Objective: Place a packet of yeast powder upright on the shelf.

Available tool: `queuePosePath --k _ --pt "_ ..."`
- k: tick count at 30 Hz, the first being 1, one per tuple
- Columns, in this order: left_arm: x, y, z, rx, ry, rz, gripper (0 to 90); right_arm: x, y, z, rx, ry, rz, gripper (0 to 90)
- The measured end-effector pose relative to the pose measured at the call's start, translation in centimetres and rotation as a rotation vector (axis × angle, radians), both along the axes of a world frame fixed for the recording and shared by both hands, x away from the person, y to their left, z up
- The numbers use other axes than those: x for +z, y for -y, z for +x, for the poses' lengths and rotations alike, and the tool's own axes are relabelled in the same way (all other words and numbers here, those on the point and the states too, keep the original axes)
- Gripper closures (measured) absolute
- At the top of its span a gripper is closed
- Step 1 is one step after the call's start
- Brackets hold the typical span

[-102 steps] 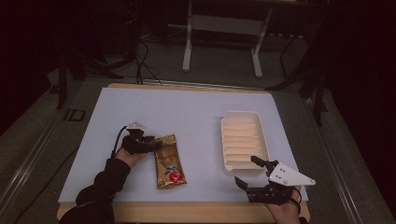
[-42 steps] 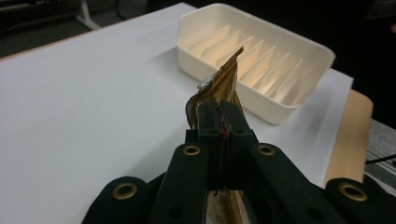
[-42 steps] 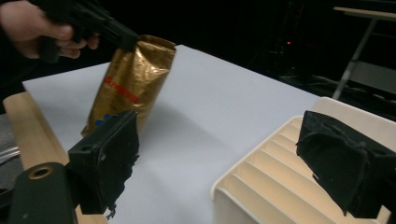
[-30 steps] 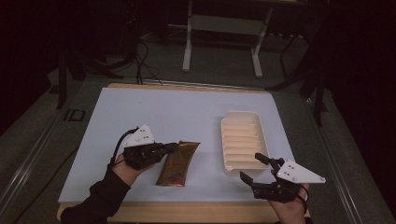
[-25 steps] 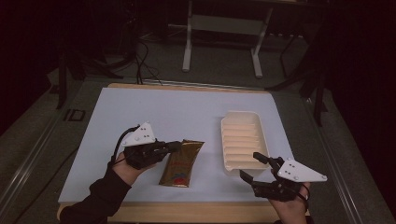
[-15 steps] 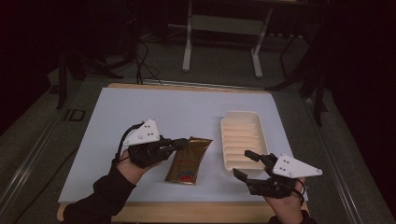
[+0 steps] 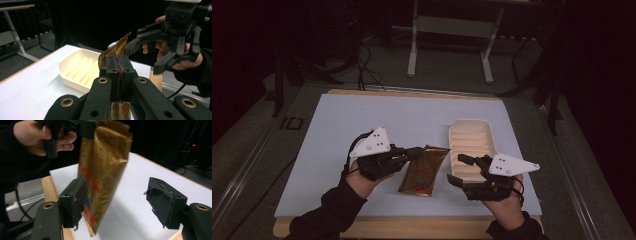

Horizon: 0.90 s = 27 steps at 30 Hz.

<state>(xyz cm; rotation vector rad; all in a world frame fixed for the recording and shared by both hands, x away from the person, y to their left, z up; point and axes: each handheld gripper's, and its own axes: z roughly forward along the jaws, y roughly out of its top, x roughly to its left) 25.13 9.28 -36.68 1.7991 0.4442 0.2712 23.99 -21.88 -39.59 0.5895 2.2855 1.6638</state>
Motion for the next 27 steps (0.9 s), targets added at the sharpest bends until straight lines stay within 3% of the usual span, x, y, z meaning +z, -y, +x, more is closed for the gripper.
queuePosePath --k 7,14,17,24,27 --pt "-0.3 1.2 -0.1 -0.020 0.007 -0.020 89.5 0.0 -1.0 0.7 0.054 -0.022 -0.010 38.8" --pt "-0.6 1.8 0.0 -0.028 -0.004 -0.032 89.5 0.0 -1.6 1.2 0.046 -0.037 -0.014 45.7" --pt "-0.7 1.8 0.0 -0.027 -0.004 -0.043 89.5 -0.2 -1.6 1.5 0.050 -0.063 -0.004 47.4" --pt "-0.7 2.2 -0.2 -0.046 0.006 -0.061 89.5 -0.3 -2.0 2.0 0.087 -0.093 0.004 51.0" --pt "-0.7 2.3 -0.3 -0.044 0.010 -0.059 89.5 -0.3 -2.3 2.0 0.103 -0.097 0.005 57.8"
